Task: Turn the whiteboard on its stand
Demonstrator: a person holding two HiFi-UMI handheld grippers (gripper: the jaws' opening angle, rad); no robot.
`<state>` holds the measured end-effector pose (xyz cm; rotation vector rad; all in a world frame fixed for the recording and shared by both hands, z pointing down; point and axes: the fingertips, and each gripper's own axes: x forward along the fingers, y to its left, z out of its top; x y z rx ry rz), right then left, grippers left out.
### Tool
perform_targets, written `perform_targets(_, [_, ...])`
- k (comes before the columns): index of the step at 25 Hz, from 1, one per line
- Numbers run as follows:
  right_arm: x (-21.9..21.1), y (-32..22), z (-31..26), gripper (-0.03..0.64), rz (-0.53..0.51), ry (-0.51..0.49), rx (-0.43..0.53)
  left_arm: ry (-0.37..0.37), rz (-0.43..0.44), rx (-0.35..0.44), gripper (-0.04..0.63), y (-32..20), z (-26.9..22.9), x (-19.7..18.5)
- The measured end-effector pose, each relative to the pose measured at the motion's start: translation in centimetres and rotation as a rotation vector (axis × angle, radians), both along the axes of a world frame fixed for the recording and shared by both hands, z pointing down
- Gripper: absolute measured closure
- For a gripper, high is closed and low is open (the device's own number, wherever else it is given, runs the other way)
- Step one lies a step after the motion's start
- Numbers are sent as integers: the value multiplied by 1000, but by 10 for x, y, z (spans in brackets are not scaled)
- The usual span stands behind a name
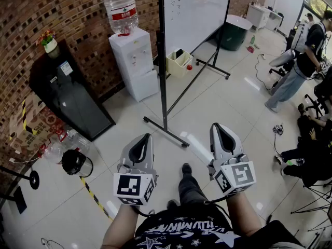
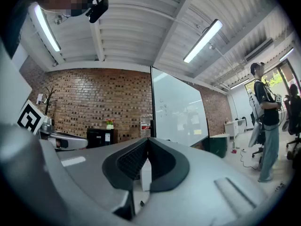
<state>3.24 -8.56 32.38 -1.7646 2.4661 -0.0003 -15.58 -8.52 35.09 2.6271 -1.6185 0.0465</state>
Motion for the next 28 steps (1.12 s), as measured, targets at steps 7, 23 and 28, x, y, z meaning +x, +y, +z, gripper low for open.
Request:
perform_targets(7, [2, -68, -19, 609, -28, 7, 123, -12, 8, 47, 591, -65, -10, 16])
perform_targets(23, [18, -222, -7, 607, -178, -12, 51, -52, -40, -16, 590, -216, -2, 64])
perform_targets(28, [30, -255, -3, 609, -186, -18, 66, -50, -69, 9, 589, -248, -1, 66])
